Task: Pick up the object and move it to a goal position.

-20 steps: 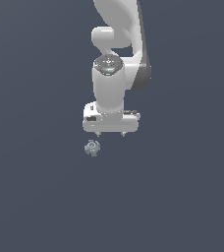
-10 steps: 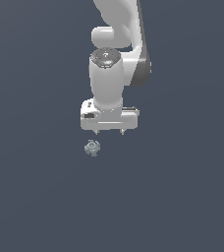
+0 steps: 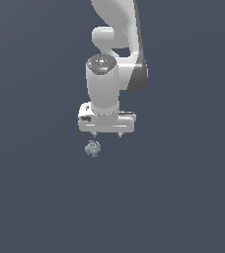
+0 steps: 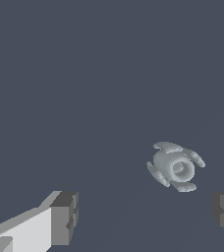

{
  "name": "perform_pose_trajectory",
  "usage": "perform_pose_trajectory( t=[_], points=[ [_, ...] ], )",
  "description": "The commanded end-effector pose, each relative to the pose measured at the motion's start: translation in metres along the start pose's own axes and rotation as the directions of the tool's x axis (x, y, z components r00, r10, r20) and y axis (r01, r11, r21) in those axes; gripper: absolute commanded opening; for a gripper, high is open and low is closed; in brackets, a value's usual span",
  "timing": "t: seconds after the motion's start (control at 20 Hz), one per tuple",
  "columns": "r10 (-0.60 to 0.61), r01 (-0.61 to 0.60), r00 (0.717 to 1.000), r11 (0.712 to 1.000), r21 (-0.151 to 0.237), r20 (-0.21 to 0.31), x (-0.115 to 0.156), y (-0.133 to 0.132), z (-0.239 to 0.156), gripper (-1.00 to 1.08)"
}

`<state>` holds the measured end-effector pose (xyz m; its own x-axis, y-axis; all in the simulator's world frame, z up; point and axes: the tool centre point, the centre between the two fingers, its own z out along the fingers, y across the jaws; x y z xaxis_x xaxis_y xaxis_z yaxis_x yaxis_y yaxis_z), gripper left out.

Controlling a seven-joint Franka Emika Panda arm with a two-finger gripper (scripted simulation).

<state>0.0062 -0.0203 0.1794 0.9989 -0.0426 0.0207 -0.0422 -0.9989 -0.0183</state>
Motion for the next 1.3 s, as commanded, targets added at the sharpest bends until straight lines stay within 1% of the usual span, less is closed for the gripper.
perform_pose_trajectory(
  t=[0.0, 0.2, 0.4, 0.6, 0.85, 1.1, 1.25],
  points=[
    [0.046, -0.046, 0.999, 0.999, -0.001, 0.003, -0.001, 0.009, 0.011, 1.00],
    [0.152, -0.152, 0.988, 0.988, -0.005, 0.008, -0.004, 0.030, 0.034, 1.00],
    [0.263, -0.262, 0.965, 0.965, -0.012, 0.011, -0.009, 0.052, 0.059, 1.00],
    [0.337, -0.337, 0.941, 0.941, -0.019, 0.012, -0.014, 0.068, 0.076, 1.00],
    [0.383, -0.383, 0.924, 0.924, -0.024, 0.012, -0.017, 0.078, 0.086, 1.00],
    [0.382, -0.381, 0.924, 0.924, -0.025, 0.013, -0.018, 0.078, 0.088, 1.00],
    [0.383, -0.382, 0.924, 0.924, -0.025, 0.013, -0.018, 0.078, 0.096, 1.00]
  ],
)
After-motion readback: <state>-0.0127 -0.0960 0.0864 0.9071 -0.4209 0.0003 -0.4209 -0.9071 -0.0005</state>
